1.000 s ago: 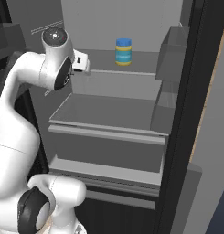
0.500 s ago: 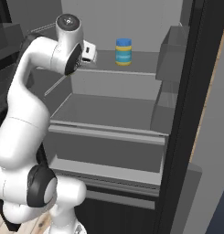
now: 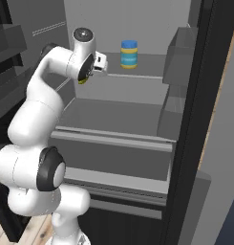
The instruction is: Move the banana and mayonnaise from the second highest shelf to the top shelf to make space. Then, place the pitcher from the counter on the cleared second highest shelf.
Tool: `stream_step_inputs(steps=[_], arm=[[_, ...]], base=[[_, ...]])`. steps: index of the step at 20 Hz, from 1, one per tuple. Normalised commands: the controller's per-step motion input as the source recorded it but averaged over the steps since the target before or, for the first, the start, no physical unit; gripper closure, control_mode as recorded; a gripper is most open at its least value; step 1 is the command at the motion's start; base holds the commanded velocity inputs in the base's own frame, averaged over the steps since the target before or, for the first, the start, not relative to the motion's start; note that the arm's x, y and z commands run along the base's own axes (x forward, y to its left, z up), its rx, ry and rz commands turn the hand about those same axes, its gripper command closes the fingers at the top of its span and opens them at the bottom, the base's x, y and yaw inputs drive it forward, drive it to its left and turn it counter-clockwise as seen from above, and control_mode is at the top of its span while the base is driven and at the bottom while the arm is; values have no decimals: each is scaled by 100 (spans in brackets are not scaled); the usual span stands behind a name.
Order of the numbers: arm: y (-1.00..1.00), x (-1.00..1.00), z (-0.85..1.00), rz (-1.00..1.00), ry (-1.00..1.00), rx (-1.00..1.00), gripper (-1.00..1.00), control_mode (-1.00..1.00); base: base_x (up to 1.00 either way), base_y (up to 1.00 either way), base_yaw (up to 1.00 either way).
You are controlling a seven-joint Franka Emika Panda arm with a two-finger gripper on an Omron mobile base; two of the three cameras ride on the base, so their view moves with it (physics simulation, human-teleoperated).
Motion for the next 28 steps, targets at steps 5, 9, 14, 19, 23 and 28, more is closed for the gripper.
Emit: stream_step_inputs(steps=[5,9,14,19,23,28], arm=[[0,73,-1,0,9,0,100,-100],[0,90,10,0,17,1,100,-100],[0,87,13,0,15,1,100,-100],[16,64,-13,0,-5,0,100,-100],[16,22,-41,0,-26,-1,-100,-100],[9,-24,-48,0,-50,-4,-100,-100]], base=[[0,0,0],[0,0,0],[0,0,0],[0,0,0],[0,0,0],[0,0,0]])
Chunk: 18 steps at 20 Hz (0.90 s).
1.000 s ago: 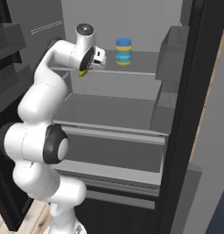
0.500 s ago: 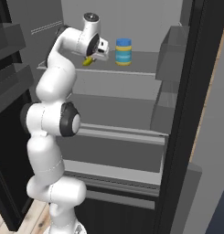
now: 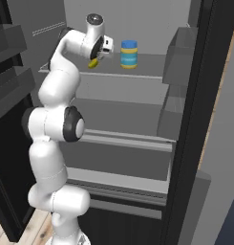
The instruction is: Move the banana and mayonnaise from the second highest shelf to the top shelf to make space. Then, place the pitcher from the counter on the cleared second highest shelf.
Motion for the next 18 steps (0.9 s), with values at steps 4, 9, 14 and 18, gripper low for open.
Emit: stream_step_inputs(steps=[4,9,14,18], arm=[[3,-13,-23,0,-47,-2,-100,-100],[0,-53,7,0,-20,0,-100,-100],[-7,-98,75,-1,14,0,-100,-100],[-23,-100,95,0,26,0,-100,-100]], base=[[0,0,0],[0,0,0],[0,0,0],[0,0,0]])
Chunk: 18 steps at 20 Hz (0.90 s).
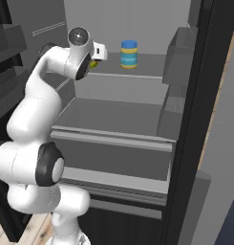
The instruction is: Move the banana and mayonnaise from the second highest shelf to the top shelf to make space. Then, place the pitcher from the counter on the cleared second highest shelf.
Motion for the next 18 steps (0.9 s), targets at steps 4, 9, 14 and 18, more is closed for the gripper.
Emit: stream_step_inputs(steps=[4,9,14,18], arm=[[-19,-100,37,0,19,0,-100,-100],[-15,-100,-39,0,14,-8,-100,-100],[-4,-100,-93,0,15,-18,-100,-100],[0,-100,-88,0,14,-17,-100,-100]], base=[[0,0,0],[0,0,0],[0,0,0],[0,0,0]])
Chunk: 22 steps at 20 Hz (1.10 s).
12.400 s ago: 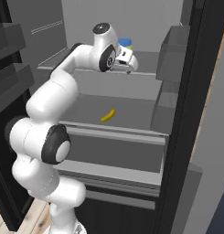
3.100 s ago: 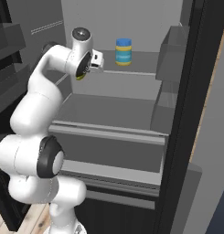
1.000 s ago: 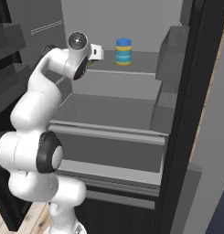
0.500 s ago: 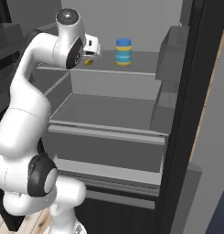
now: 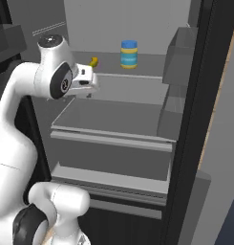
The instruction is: Move the banana and mayonnaise from the second highest shelf to the top shelf to make space. Then, place the pitcher from the counter on the cleared second highest shelf.
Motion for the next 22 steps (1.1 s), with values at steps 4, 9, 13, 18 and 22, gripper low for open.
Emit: stream_step_inputs(steps=[4,9,13,18,22], arm=[[0,-100,-68,0,14,-12,-100,-100],[-10,-91,-27,0,1,-1,-100,-100],[-21,-63,-2,0,-8,3,-100,-100],[-1,-23,0,0,-3,2,-100,-100],[0,0,0,1,0,0,-100,100]], base=[[0,0,0],[0,0,0],[0,0,0],[0,0,0],[-15,0,0]])
